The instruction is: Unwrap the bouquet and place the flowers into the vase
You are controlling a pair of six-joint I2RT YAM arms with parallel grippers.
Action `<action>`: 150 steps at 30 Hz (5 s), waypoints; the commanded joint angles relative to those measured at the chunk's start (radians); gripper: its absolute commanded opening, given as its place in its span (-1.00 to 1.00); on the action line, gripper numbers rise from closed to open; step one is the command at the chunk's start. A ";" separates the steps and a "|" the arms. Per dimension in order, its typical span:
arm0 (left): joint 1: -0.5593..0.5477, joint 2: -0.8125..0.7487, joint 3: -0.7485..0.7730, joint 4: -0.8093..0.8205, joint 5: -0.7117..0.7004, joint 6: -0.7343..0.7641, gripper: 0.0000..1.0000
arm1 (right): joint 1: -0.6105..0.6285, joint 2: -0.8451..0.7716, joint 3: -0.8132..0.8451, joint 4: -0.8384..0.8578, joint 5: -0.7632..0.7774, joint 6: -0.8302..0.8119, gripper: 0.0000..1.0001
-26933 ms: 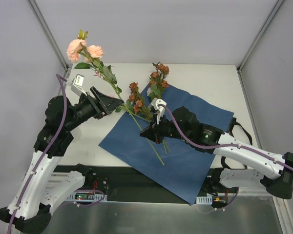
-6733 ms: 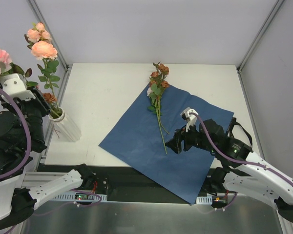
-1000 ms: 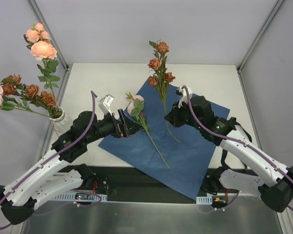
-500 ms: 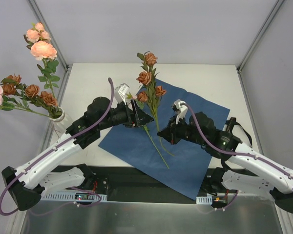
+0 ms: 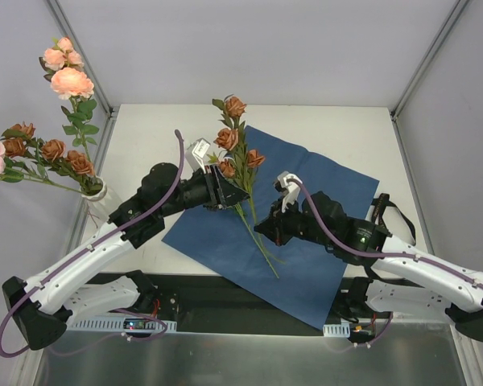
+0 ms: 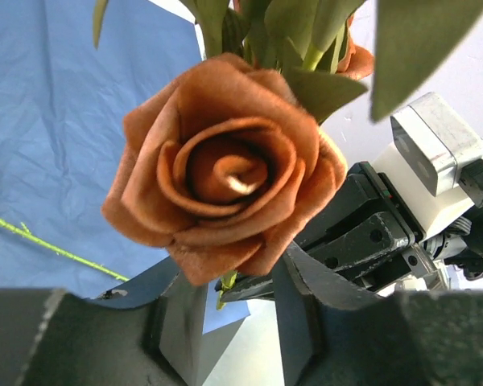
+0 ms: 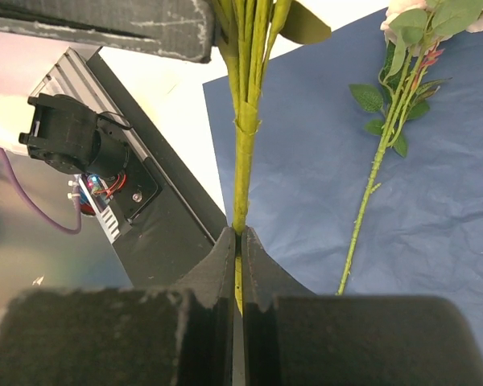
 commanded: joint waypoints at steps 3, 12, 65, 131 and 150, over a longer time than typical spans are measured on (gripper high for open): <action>0.003 -0.027 -0.003 0.047 0.012 0.003 -0.40 | 0.029 0.012 0.044 0.018 0.033 0.008 -0.99; 0.013 -0.022 0.004 0.046 0.018 0.006 -0.79 | 0.062 0.012 0.075 0.000 0.057 0.001 -0.99; 0.016 -0.310 0.620 -0.514 -1.179 1.180 -1.00 | 0.067 -0.164 -0.013 -0.227 0.284 0.032 0.47; 0.585 -0.163 0.278 -0.339 -1.180 0.715 -1.00 | 0.067 -0.156 -0.071 -0.236 0.283 0.043 0.47; 0.619 -0.254 0.145 -0.110 -0.826 0.934 -1.00 | 0.067 -0.135 -0.076 -0.216 0.242 0.052 0.47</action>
